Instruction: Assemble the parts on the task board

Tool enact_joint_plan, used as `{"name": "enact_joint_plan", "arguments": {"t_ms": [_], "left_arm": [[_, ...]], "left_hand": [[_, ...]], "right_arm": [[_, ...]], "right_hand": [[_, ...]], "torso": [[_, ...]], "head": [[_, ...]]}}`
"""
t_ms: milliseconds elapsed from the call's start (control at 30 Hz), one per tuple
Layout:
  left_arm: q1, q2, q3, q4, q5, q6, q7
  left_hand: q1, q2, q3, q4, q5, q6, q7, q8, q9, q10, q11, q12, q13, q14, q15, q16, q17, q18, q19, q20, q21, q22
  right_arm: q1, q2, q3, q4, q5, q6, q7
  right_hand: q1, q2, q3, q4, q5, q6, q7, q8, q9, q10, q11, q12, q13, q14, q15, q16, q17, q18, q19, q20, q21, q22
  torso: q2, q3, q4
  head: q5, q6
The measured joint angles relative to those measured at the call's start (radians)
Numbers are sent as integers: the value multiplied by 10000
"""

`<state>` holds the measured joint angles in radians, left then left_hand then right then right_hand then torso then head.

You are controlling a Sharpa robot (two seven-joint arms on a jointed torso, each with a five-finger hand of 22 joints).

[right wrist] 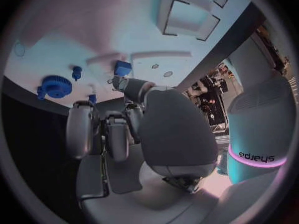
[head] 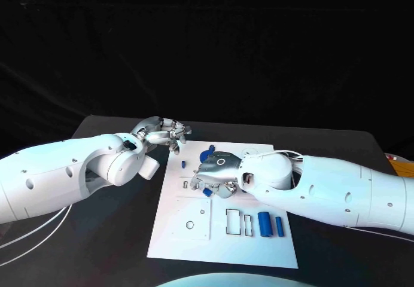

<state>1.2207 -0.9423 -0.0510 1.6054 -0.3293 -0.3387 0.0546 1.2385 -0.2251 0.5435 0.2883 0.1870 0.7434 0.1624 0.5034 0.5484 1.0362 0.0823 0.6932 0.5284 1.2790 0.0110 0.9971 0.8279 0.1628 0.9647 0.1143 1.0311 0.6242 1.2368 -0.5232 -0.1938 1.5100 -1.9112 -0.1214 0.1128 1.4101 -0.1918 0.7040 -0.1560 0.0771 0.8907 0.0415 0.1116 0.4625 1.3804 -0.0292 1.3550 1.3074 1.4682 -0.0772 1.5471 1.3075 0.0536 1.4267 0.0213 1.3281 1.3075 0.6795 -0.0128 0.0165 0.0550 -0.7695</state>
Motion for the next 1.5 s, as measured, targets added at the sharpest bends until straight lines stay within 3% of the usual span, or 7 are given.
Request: {"name": "enact_joint_plan", "arguments": {"t_ms": [233,667,1500], "left_arm": [[3,-1,6,-2,36,-50,22],[4,-5,7,-46,61,-65,8],[5,12,7,-90,75,-61,-101]], "left_hand": [[0,0,0,0,0,0,0,0,0,2,-2,0,1,0,0,50,63,-1,0,0,0,52],[0,0,-56,-1,0,-35,35,0,-9,3,-2,0,-19,0,0,194,215,-3,148,2,76,195],[41,41,-55,-2,0,-35,34,44,-29,4,-2,0,-52,182,35,388,454,-4,362,2,200,436]], "right_arm": [[0,-14,-26,-58,-244,243,62],[0,-103,-39,-107,-591,507,75],[-41,41,-95,-360,-746,313,272]], "right_hand": [[-48,48,51,-112,-161,0,0,0,40,0,0,0,0,-36,-35,0,-1,0,-75,4,-136,-1],[-48,48,16,-203,-196,28,-28,50,90,0,1,21,0,-36,-35,0,-1,0,-74,4,-136,-2],[-566,249,-506,-155,-231,295,102,503,380,196,19,315,-1,-35,-34,40,-2,-2,-35,42,-20,5]], "torso": [[-1,-18,-1],[-9,-6,-26],[4,-25,-14]], "head": [[51,-44],[81,-58],[61,-97]]}}
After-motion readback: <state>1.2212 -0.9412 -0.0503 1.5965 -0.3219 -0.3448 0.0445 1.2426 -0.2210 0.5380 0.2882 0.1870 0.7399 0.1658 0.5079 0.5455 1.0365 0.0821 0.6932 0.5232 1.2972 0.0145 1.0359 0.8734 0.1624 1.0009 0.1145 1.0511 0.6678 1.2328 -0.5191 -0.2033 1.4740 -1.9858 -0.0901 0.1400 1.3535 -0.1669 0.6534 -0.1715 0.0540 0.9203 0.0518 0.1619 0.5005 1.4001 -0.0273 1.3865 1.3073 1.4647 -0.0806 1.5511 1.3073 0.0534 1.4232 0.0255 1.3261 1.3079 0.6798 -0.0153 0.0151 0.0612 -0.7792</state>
